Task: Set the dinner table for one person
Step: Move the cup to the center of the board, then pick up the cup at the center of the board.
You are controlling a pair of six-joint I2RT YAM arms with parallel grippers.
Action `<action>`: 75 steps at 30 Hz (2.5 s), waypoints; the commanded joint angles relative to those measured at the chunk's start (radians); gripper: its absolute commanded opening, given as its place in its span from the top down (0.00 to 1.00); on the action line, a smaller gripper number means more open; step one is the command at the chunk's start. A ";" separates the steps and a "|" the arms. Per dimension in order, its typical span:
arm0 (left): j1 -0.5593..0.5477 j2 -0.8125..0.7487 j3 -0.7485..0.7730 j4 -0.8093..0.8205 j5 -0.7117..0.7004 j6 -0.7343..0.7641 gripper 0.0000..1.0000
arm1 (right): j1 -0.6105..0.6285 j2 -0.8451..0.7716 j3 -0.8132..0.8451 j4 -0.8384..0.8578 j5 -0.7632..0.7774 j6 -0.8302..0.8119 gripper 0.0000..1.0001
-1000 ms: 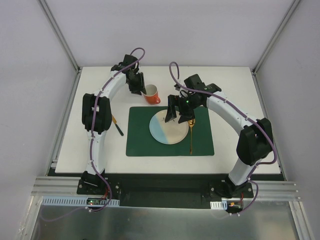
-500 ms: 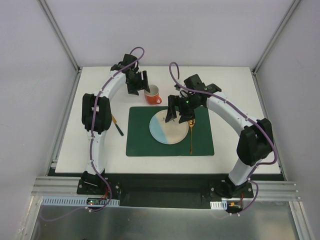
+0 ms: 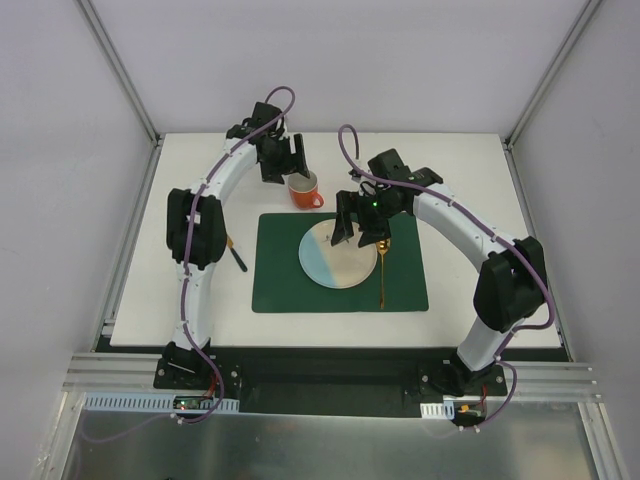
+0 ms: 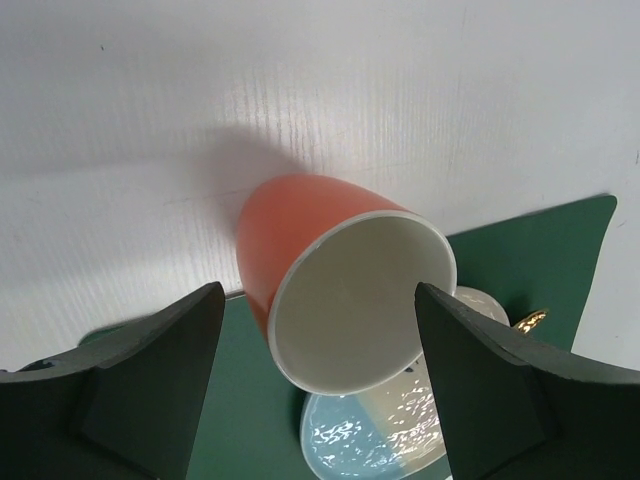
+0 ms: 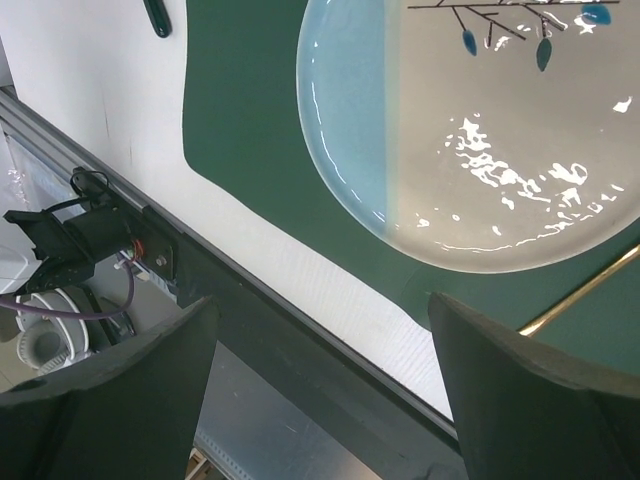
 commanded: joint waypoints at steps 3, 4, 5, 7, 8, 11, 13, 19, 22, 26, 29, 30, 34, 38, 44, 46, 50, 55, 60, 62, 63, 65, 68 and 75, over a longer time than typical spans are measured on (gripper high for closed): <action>-0.011 -0.118 0.019 0.000 -0.001 -0.010 0.23 | 0.002 -0.078 -0.018 -0.012 0.035 -0.007 0.11; -0.011 -0.130 0.018 0.000 -0.004 -0.010 0.23 | 0.003 -0.080 -0.020 -0.012 0.042 -0.007 0.11; -0.011 -0.159 0.018 0.000 -0.015 -0.008 0.23 | 0.000 -0.081 -0.018 -0.009 0.055 -0.004 0.11; -0.005 -0.212 0.019 -0.009 -0.032 -0.007 0.22 | -0.011 -0.077 -0.006 -0.006 0.072 0.005 0.11; -0.001 -0.233 0.016 -0.015 -0.047 -0.007 0.22 | -0.017 -0.072 0.003 -0.005 0.093 0.009 0.11; 0.031 -0.334 -0.045 -0.022 -0.059 -0.025 0.19 | -0.041 -0.032 0.080 -0.035 0.183 0.020 0.12; 0.051 -0.418 -0.134 -0.023 -0.068 -0.030 0.18 | -0.054 0.014 0.135 -0.054 0.243 0.028 0.12; 0.084 -0.641 -0.424 -0.025 -0.119 -0.026 0.17 | -0.041 0.246 0.448 -0.158 0.423 -0.015 0.11; 0.084 -0.742 -0.560 -0.026 -0.095 -0.069 0.17 | -0.029 0.351 0.659 -0.238 0.464 -0.058 0.11; 0.084 -0.850 -0.694 -0.026 -0.062 -0.102 0.17 | -0.015 0.510 0.853 -0.278 0.475 -0.079 0.11; 0.084 -0.919 -0.768 -0.038 -0.059 -0.089 0.17 | -0.011 0.529 0.840 -0.209 0.440 -0.076 0.11; 0.084 -0.939 -0.812 -0.039 -0.059 -0.088 0.17 | -0.012 0.513 0.809 -0.166 0.403 -0.075 0.11; 0.084 -1.022 -0.870 -0.057 -0.069 -0.060 0.17 | 0.000 0.469 0.672 0.064 0.268 -0.034 0.10; 0.084 -1.046 -0.889 -0.068 -0.055 -0.066 0.17 | 0.006 0.494 0.688 0.202 0.205 -0.027 0.10; 0.084 -1.071 -0.927 -0.068 -0.059 -0.088 0.17 | 0.008 0.517 0.711 0.326 0.155 -0.029 0.08; 0.084 -1.066 -0.929 -0.066 -0.061 -0.089 0.17 | 0.008 0.526 0.712 0.351 0.150 -0.020 0.07; 0.084 -1.056 -0.917 -0.066 -0.058 -0.096 0.16 | 0.003 0.583 0.730 0.371 0.135 -0.004 0.08; 0.084 -1.065 -0.918 -0.066 -0.055 -0.096 0.16 | -0.006 0.604 0.708 0.394 0.135 0.008 0.13; 0.084 -1.082 -0.935 -0.069 -0.055 -0.100 0.16 | -0.026 0.606 0.671 0.413 0.138 0.011 0.14; 0.084 -1.088 -0.941 -0.069 -0.055 -0.100 0.16 | -0.034 0.601 0.662 0.420 0.136 0.013 0.14; 0.084 -1.089 -0.943 -0.068 -0.055 -0.102 0.16 | -0.038 0.600 0.654 0.420 0.139 0.011 0.14; 0.084 -1.091 -0.944 -0.071 -0.055 -0.102 0.16 | -0.043 0.601 0.651 0.422 0.141 0.013 0.14; 0.084 -1.091 -0.946 -0.072 -0.052 -0.102 0.16 | -0.046 0.608 0.649 0.422 0.135 0.017 0.15; 0.084 -1.092 -0.952 -0.075 -0.053 -0.102 0.16 | -0.046 0.614 0.629 0.423 0.116 0.037 0.21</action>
